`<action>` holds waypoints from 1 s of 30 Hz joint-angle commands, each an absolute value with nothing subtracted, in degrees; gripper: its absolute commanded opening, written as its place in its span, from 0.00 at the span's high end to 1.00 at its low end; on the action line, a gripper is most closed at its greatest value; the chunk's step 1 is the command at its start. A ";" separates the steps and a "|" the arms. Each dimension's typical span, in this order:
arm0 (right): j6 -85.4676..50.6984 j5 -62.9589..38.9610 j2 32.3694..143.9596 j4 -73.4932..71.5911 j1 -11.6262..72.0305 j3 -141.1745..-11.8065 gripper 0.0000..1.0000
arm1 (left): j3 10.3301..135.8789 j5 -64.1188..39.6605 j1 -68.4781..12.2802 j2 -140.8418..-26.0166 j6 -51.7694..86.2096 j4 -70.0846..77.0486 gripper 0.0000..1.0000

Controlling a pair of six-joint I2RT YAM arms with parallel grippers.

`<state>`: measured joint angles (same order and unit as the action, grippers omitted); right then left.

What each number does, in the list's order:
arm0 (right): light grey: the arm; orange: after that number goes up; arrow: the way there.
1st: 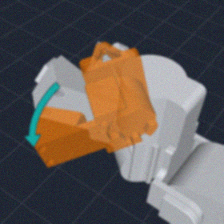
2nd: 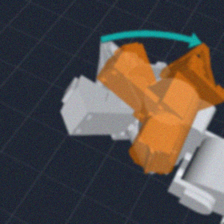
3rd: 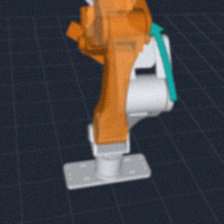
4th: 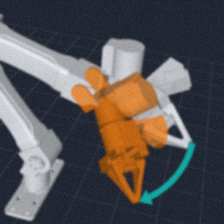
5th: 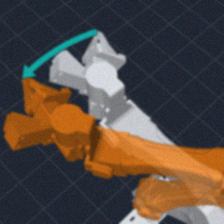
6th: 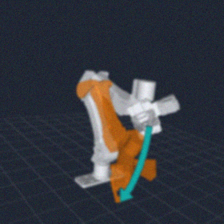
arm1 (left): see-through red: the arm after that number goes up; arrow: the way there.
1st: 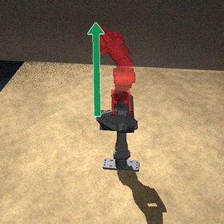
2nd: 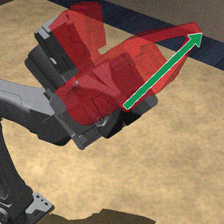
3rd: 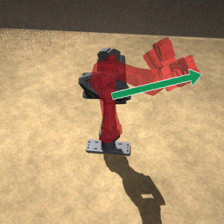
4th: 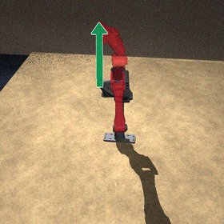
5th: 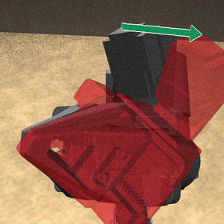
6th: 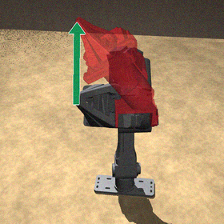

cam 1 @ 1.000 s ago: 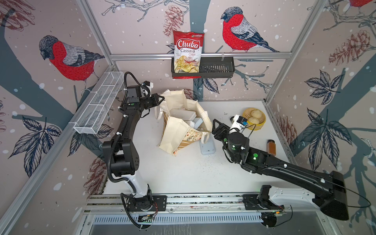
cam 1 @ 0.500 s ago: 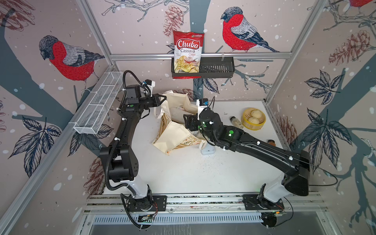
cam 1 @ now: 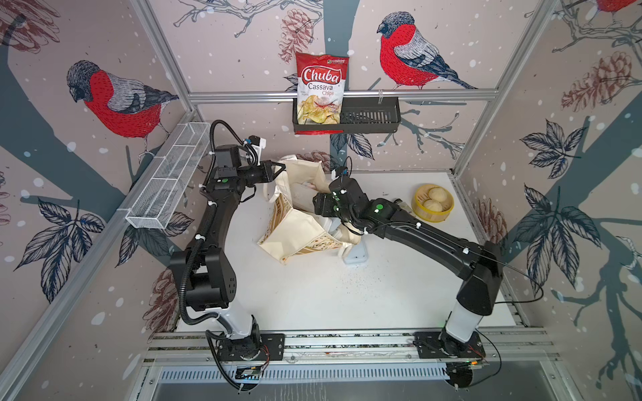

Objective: Take out the pencil case from the canvas bag
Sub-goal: Pick up the pencil case from the canvas bag.

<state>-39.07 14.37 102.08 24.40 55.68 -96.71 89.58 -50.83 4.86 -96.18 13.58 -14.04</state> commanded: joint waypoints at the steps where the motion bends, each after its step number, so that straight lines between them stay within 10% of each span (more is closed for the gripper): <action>1: -42.00 11.87 102.74 25.66 55.74 -96.21 0.22 | 89.70 -52.90 4.86 -95.60 12.49 -9.23 1.00; 30: -47.32 -3.08 106.72 23.89 54.09 -92.95 0.26 | 89.65 -50.53 4.85 -96.42 13.82 -9.25 1.00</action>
<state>-45.56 0.16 106.76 25.04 54.00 -93.45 89.58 -50.37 4.80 -96.38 13.76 -13.69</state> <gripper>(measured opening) 0.741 0.060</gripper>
